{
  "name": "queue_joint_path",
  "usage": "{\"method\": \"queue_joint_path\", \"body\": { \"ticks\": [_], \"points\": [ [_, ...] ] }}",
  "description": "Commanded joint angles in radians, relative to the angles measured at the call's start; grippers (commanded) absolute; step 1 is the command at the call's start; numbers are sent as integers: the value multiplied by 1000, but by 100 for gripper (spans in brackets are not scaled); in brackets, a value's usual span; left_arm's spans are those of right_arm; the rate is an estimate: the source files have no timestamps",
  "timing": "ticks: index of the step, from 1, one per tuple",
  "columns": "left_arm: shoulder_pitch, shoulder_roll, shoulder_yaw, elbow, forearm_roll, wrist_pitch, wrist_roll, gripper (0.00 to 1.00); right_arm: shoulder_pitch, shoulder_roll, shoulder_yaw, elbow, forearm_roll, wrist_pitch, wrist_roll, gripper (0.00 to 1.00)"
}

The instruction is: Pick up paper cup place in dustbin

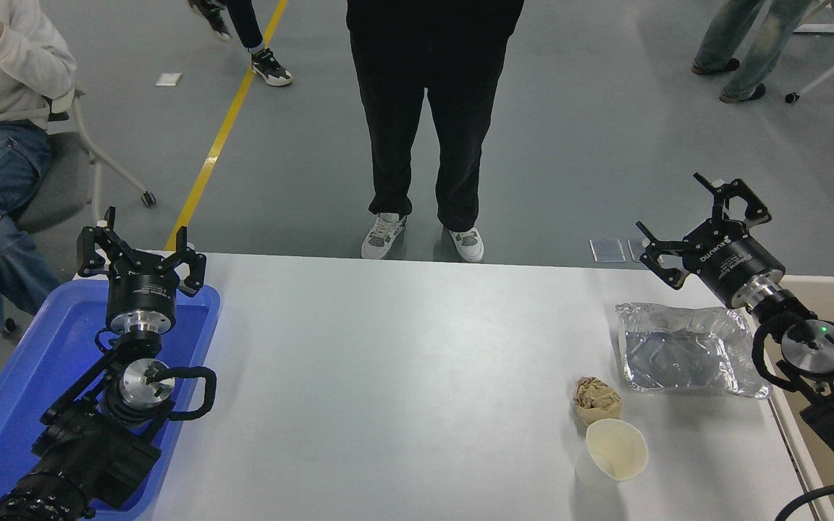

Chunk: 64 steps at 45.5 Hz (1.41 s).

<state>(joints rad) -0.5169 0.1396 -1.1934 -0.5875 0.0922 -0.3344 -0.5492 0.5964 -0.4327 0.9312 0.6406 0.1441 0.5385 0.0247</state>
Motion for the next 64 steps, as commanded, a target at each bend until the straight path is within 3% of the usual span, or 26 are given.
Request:
{"method": "queue_joint_path", "body": {
  "ticks": [1, 24, 32, 41, 49, 64],
  "points": [
    [0, 0, 0, 0, 0, 0, 0, 99, 0, -1, 0, 1, 0, 0, 1, 100],
    [-2, 5, 9, 0, -2, 0, 0, 99, 5, -21, -6, 22, -8, 1, -3, 100],
    [-2, 5, 9, 0, -2, 0, 0, 99, 3, -69, -21, 82, -100, 0, -5, 100],
    [-2, 5, 9, 0, -2, 0, 0, 99, 0, -158, -26, 171, -179, -3, -8, 100],
    [-2, 6, 9, 0, -2, 0, 0, 99, 34, -300, -129, 272, -333, 1, -9, 100],
    [-2, 6, 9, 0, -2, 0, 0, 99, 187, -494, -258, 447, -474, 1, -71, 100]
  ]
}}
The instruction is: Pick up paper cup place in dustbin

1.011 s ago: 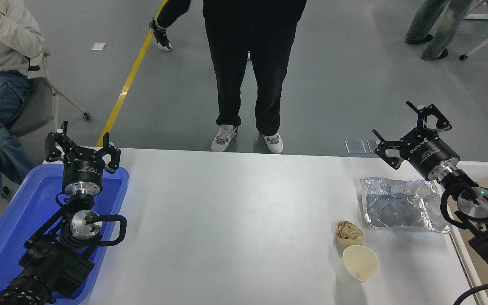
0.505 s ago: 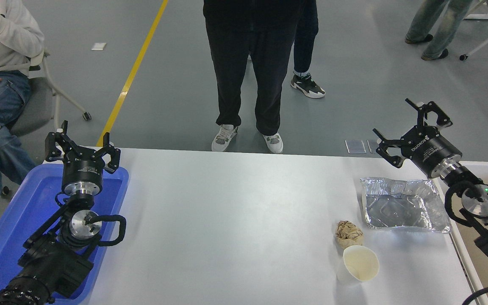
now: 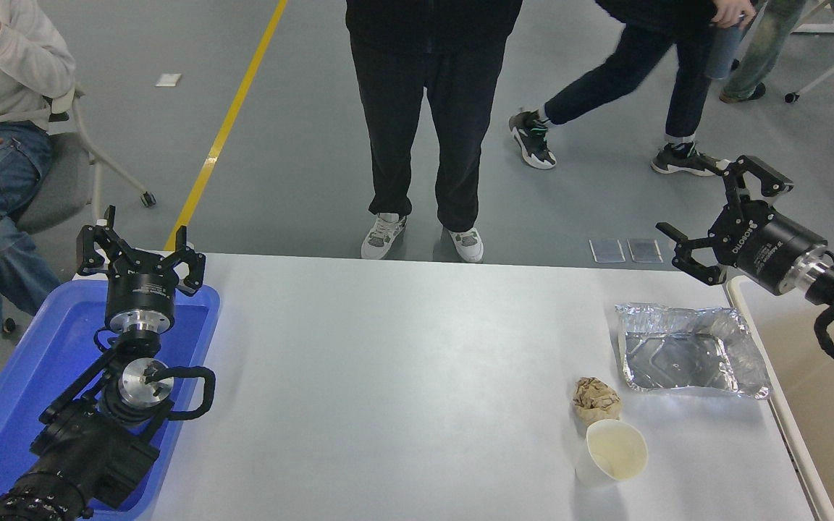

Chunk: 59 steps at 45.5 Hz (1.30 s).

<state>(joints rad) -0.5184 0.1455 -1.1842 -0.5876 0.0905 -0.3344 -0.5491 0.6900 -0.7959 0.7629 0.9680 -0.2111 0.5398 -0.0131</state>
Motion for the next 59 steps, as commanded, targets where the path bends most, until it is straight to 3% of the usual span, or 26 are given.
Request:
{"method": "queue_joint_path", "body": {
  "ticks": [1, 20, 35, 47, 53, 59],
  "points": [
    [0, 0, 0, 0, 0, 0, 0, 99, 106, -143, -103, 138, -131, 0, -34, 100],
    [0, 0, 0, 0, 0, 0, 0, 99, 629, -437, -799, 485, -252, -4, -33, 100],
    [0, 0, 2, 0, 2, 0, 0, 99, 989, -471, -1206, 597, -406, 29, -34, 100],
    [0, 0, 2, 0, 2, 0, 0, 99, 1302, -395, -1470, 623, -416, 134, -33, 100],
    [0, 0, 2, 0, 0, 0, 0, 99, 1545, -261, -1718, 623, -384, 137, -21, 100],
    [0, 0, 2, 0, 0, 0, 0, 99, 1727, -76, -1930, 650, -271, 137, 2, 100]
  ]
}}
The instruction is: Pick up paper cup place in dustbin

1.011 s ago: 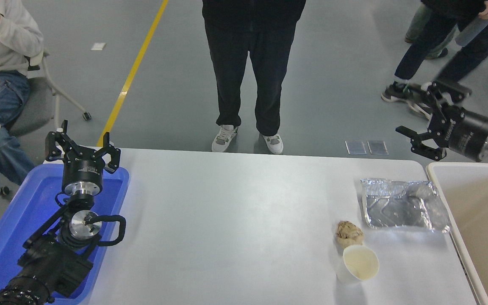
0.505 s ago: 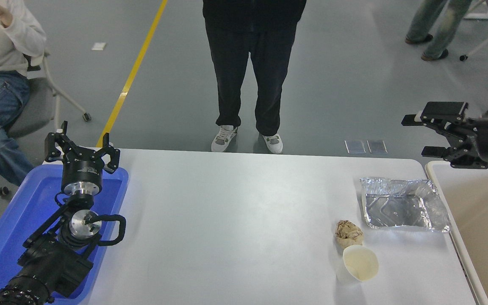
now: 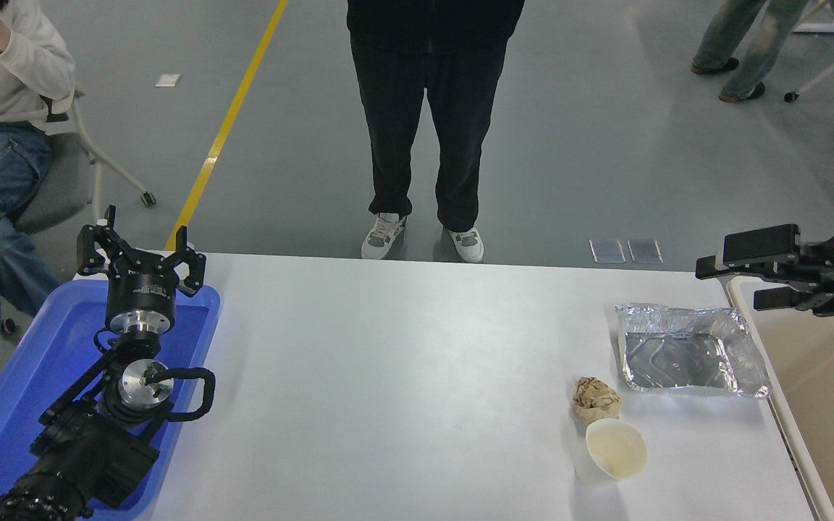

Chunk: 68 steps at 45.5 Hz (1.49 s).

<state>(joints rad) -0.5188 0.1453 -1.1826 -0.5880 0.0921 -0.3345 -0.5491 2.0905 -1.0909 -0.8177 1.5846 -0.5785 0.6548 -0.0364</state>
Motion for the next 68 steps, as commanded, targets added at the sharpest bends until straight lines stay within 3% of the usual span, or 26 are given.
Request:
{"method": "queue_joint_path", "body": {
  "ticks": [1, 13, 27, 39, 62, 68],
  "points": [
    [0, 0, 0, 0, -2, 0, 0, 99, 338, 236, -357, 38, 107, 23, 30, 100],
    [0, 0, 0, 0, -2, 0, 0, 99, 453, 377, -389, 118, 155, 54, 39, 100],
    [0, 0, 0, 0, 0, 0, 0, 99, 531, 408, -488, 161, 206, 131, 41, 100],
    [0, 0, 0, 0, -2, 0, 0, 99, 516, 482, -483, 161, 367, 131, 38, 100],
    [0, 0, 0, 0, -2, 0, 0, 99, 395, 562, -416, 161, 359, 131, 38, 100],
    [0, 0, 0, 0, -2, 0, 0, 99, 320, 562, -413, 161, 318, 65, 39, 100]
  ]
}}
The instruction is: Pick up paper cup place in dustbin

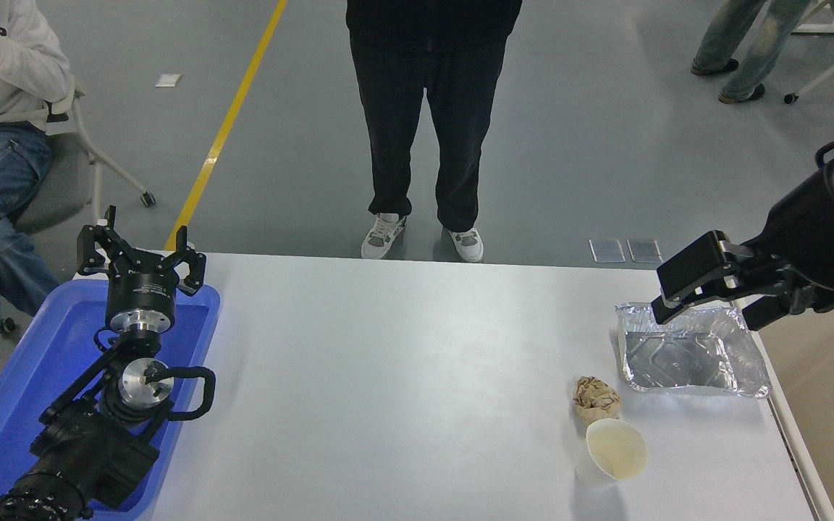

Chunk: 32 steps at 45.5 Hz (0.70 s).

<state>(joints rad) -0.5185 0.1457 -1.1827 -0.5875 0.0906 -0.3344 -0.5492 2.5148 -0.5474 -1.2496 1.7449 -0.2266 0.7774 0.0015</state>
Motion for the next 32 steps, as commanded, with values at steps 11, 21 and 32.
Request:
{"method": "queue_joint_path", "body": {
  "ticks": [11, 21, 32],
  "points": [
    [0, 0, 0, 0, 0, 0, 0, 99, -301, 14, 75, 0, -118, -211, 3, 100],
    [0, 0, 0, 0, 0, 0, 0, 99, -519, -34, 108, -42, -378, -406, 18, 100],
    [0, 0, 0, 0, 0, 0, 0, 99, -743, -49, 205, -133, -416, -443, 17, 100]
  ]
}}
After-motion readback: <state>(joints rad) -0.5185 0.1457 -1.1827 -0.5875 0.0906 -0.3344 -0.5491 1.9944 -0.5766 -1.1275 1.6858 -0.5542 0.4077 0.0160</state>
